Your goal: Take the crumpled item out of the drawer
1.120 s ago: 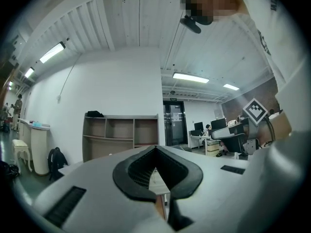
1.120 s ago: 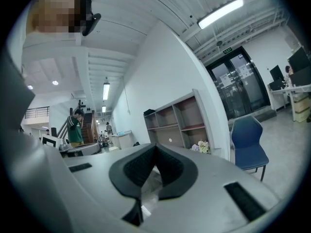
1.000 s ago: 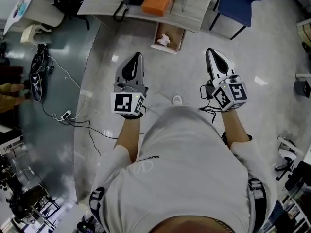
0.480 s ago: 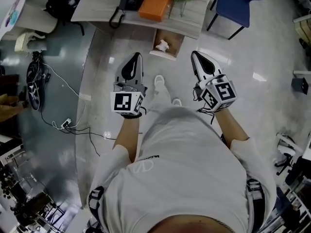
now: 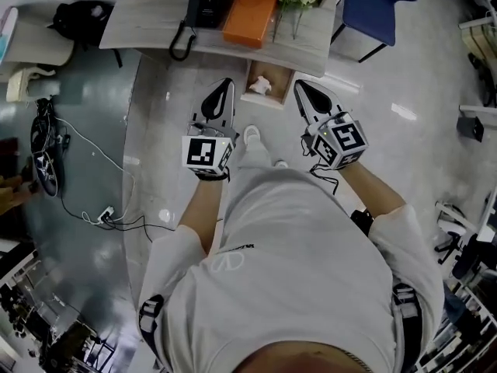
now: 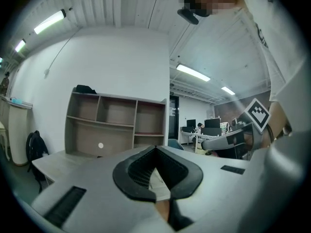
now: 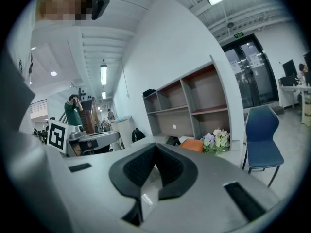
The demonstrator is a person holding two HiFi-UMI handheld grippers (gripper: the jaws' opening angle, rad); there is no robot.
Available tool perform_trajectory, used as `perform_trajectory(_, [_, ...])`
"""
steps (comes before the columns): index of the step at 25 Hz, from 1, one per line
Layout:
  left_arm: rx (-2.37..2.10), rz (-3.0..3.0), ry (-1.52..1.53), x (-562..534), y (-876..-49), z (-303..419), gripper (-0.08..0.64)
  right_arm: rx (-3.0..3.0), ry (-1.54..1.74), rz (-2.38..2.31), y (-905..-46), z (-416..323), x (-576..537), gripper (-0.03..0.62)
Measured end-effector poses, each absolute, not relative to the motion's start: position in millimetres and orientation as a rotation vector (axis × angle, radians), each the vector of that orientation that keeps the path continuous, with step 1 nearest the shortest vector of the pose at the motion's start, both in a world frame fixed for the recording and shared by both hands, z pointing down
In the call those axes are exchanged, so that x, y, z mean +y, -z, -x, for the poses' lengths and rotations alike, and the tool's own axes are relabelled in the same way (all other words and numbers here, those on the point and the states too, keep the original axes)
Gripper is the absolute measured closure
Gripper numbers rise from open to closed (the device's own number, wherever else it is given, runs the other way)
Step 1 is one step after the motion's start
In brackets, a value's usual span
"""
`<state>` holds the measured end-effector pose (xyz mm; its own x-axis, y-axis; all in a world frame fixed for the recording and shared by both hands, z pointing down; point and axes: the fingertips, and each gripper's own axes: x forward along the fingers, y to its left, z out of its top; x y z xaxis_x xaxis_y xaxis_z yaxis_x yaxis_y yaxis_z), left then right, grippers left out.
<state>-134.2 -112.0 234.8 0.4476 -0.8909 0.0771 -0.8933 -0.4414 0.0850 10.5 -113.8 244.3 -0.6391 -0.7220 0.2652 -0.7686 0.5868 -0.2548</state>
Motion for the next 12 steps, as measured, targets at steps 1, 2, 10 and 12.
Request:
perform_trajectory(1, [-1.576,-2.568,-0.039,-121,-243,138,0.560,-2.660,-0.529,-1.243,-252,-3,-120,0.591])
perform_trajectory(2, [-1.557,-2.561,-0.047,-131,-251,141,0.560,-2.643,-0.530,-1.225,-261,4,-127,0.591])
perform_trajectory(10, [-1.396,-2.530,-0.090,-183,-309,144,0.560,-2.529,-0.627,-1.198,-329,38,-165,0.591])
perform_trajectory(12, [-1.375,-2.523,-0.118,-192,-323,143,0.560,-2.507,-0.665,-1.198,-343,42,-172,0.591])
